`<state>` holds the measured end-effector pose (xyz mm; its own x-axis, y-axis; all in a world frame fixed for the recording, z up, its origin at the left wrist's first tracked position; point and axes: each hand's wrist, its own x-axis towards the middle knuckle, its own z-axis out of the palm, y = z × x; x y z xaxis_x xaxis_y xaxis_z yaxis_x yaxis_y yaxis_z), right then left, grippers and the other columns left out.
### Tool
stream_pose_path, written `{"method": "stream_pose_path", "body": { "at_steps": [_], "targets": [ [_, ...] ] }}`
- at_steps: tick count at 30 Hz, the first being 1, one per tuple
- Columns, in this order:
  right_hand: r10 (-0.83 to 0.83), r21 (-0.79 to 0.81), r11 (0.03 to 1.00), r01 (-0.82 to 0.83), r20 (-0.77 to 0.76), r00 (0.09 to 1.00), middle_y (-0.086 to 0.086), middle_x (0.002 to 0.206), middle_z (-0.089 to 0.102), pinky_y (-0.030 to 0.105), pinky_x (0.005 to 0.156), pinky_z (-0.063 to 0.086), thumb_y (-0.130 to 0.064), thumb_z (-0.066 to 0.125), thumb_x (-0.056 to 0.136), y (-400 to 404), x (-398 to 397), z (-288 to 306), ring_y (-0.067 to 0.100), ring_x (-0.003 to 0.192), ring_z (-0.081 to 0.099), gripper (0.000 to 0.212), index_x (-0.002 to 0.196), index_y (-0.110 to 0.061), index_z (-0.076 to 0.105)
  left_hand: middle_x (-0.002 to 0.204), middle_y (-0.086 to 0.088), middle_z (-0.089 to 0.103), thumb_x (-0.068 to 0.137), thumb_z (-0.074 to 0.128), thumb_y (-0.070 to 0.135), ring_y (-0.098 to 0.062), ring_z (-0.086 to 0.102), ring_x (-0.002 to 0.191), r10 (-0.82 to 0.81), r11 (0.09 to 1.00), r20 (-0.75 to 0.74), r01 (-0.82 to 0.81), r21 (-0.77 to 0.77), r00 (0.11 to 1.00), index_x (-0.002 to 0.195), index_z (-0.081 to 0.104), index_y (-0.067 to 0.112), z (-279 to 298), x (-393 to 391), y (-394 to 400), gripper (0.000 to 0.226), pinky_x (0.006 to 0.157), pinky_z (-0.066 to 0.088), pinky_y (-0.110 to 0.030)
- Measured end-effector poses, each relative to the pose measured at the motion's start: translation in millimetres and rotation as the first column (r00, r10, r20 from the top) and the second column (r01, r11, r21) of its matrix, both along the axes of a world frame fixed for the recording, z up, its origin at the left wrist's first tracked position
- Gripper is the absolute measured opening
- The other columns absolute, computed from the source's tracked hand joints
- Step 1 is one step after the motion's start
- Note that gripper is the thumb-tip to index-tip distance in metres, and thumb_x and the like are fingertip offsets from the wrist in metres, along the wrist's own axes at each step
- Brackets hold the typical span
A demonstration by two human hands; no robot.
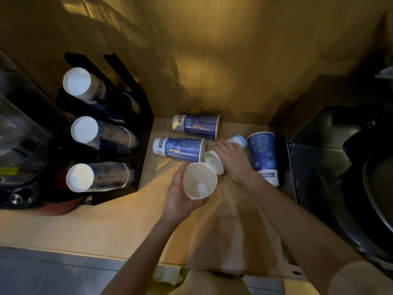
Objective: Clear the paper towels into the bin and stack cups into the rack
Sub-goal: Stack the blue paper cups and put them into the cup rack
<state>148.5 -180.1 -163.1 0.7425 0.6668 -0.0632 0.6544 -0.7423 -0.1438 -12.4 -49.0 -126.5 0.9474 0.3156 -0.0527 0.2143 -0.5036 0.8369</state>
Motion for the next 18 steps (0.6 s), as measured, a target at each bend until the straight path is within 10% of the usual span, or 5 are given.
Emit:
{"method": "stream_pose_path", "body": {
  "at_steps": [4,11,18],
  "targets": [
    [-0.134,0.316,0.927,0.201,-0.223,0.966,-0.001,0.129,0.054,0.036,0.098,0.04,-0.029,0.077,0.067,-16.7,0.5,22.7,0.017,0.119,0.05,0.064,0.123,-0.029,0.044,0.129,0.006,0.046,0.054,0.087,0.021,-0.005,0.039,0.115,0.002,0.999,0.004,-0.001,-0.035,1.0,0.135,0.032,0.021,4.1,0.1,-1.0,0.098,0.091,0.039,-0.026],
    [-0.129,0.707,0.35,0.614,-0.613,0.779,-0.008,0.121,0.044,0.004,0.074,0.045,-0.011,0.082,0.065,-24.3,-18.5,116.2,0.003,0.105,0.047,0.087,0.134,-0.019,0.03,0.136,-0.005,0.049,0.053,0.087,0.019,-0.021,0.046,0.122,0.024,0.999,-0.021,-0.025,-0.034,0.999,0.14,0.027,0.016,2.1,-0.7,-1.1,0.105,0.092,0.038,-0.027],
    [0.059,0.757,0.383,0.529,-0.591,0.804,-0.021,0.112,0.047,0.007,0.075,0.049,-0.021,0.082,0.058,-9.4,-64.0,140.6,-0.001,0.101,0.052,0.084,0.127,-0.027,0.034,0.13,-0.005,0.053,0.052,0.088,0.017,-0.025,0.052,0.117,0.058,0.996,-0.023,-0.059,-0.067,0.998,0.139,0.025,0.015,2.3,-2.8,-3.7,0.107,0.087,0.044,-0.027]
  ]
}}
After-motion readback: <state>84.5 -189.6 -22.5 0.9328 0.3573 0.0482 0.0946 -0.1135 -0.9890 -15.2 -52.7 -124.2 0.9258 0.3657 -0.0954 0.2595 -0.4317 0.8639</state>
